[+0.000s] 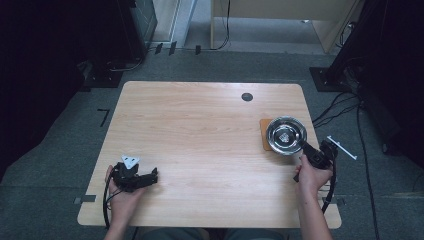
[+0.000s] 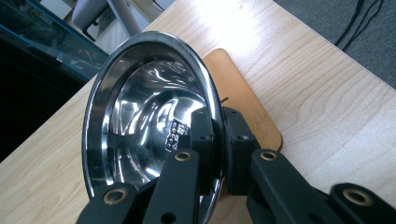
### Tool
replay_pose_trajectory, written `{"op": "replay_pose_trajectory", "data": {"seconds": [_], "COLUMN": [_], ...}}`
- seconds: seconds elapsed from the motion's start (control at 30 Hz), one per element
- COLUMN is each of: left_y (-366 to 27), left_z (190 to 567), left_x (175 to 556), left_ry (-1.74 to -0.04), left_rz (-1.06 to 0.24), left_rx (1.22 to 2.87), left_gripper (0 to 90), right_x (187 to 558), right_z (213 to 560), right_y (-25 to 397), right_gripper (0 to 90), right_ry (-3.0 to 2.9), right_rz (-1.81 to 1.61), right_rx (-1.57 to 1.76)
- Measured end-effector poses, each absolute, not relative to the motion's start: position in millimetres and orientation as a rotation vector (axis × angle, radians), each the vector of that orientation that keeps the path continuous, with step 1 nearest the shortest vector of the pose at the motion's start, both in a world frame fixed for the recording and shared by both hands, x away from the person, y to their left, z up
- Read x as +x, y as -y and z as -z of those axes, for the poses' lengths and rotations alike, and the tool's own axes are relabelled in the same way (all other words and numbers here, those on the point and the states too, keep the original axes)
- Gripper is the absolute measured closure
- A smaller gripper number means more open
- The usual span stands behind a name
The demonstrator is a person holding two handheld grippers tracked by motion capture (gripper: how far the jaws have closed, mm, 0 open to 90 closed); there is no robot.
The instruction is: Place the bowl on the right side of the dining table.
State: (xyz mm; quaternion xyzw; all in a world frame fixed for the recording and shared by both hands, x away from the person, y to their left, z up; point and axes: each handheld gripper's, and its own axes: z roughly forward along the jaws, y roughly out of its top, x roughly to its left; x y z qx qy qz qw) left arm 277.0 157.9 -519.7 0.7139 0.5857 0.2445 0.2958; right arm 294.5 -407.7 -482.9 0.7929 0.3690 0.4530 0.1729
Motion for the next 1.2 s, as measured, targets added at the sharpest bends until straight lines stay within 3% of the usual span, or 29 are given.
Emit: {"op": "replay_pose_trajectory", "data": {"seconds": [1.2], "left_y": [-157.9], "left_z": [519.7], "left_x": [277.0], "left_ry": [-1.558], "left_rz": [-0.65], "left_rx": [1.9], "left_gripper": [0.0], "right_x": [323.2], "right_z": [496.7], "right_y": [412.9], "right_gripper": [83.0], "right_ry": [-0.946], "right_rz": [-1.255], "right_rx": [2.367]}}
